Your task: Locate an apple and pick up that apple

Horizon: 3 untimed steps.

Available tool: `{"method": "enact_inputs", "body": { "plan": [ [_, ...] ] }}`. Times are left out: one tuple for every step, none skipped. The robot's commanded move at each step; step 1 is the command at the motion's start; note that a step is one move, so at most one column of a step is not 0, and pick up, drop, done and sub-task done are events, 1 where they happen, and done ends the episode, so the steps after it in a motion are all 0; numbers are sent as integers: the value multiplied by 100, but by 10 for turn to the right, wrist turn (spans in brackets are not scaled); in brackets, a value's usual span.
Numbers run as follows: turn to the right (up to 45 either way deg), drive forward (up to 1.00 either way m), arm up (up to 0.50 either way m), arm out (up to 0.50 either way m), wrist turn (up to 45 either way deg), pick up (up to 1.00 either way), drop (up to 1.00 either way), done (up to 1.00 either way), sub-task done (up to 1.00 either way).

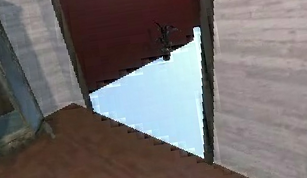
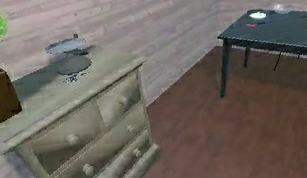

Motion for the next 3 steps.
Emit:
{"method": "enact_inputs", "body": {
  "plan": [
    [-120, 0, 0, 0, 0, 0, 0, 0, 0],
    [0, 100, 0, 0, 0, 0, 0, 0, 0],
    [0, 75, 0, 0, 0, 0, 0, 0, 0]
  ]
}}
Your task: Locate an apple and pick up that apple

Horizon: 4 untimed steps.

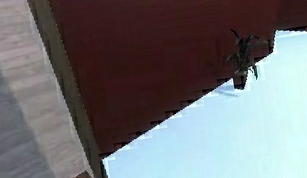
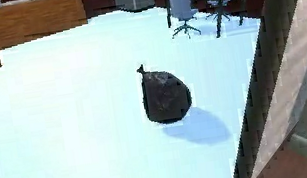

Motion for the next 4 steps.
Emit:
{"method": "enact_inputs", "body": {
  "plan": [
    [450, 0, 0, 0, 0, 0, 0, 0, 0],
    [60, 0, 0, 0, 0, 0, 0, 0, 0],
    [0, 40, 0, 0, 0, 0, 0, 0, 0],
    [180, 0, 0, 0, 0, 0, 0, 0, 0]
  ]
}}
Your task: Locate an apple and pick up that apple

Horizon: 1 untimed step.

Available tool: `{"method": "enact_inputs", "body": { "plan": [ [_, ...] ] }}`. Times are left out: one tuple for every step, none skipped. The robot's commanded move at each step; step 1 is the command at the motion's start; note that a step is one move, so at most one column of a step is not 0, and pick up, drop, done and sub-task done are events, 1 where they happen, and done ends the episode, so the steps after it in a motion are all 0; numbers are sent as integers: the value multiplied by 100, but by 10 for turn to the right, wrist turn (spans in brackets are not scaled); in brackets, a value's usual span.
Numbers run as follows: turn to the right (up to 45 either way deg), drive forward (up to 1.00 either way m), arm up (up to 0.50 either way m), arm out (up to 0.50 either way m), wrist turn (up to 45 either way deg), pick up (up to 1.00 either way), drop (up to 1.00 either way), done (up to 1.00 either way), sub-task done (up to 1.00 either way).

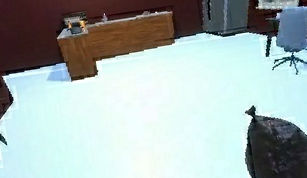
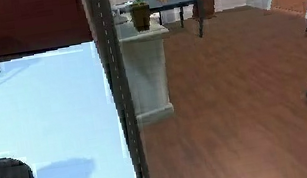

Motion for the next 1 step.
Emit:
{"method": "enact_inputs", "body": {
  "plan": [
    [0, 100, 0, 0, 0, 0, 0, 0, 0]
  ]
}}
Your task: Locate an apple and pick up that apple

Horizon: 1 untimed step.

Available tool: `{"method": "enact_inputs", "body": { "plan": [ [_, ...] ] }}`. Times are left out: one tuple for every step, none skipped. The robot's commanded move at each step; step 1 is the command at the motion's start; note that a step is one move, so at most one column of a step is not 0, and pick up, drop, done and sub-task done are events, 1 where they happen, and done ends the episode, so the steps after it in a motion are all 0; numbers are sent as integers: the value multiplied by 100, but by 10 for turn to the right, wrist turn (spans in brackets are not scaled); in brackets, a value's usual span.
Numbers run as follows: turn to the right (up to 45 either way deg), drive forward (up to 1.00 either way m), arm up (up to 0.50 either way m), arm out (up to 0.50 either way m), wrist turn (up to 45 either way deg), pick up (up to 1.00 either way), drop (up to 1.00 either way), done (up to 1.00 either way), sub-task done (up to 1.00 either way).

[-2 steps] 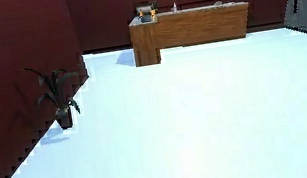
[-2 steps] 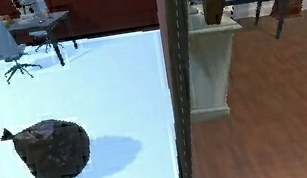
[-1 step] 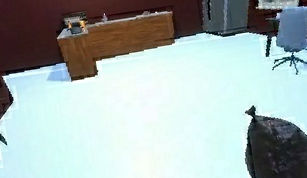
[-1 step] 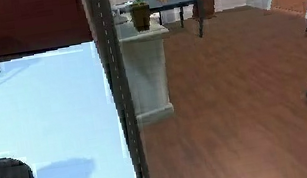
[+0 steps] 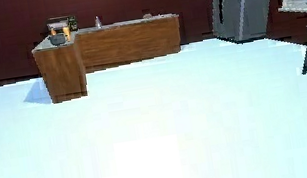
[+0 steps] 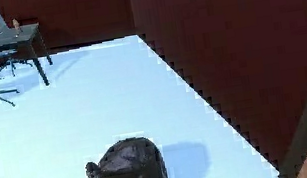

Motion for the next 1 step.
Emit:
{"method": "enact_inputs", "body": {
  "plan": [
    [0, 45, 0, 0, 0, 0, 0, 0, 0]
  ]
}}
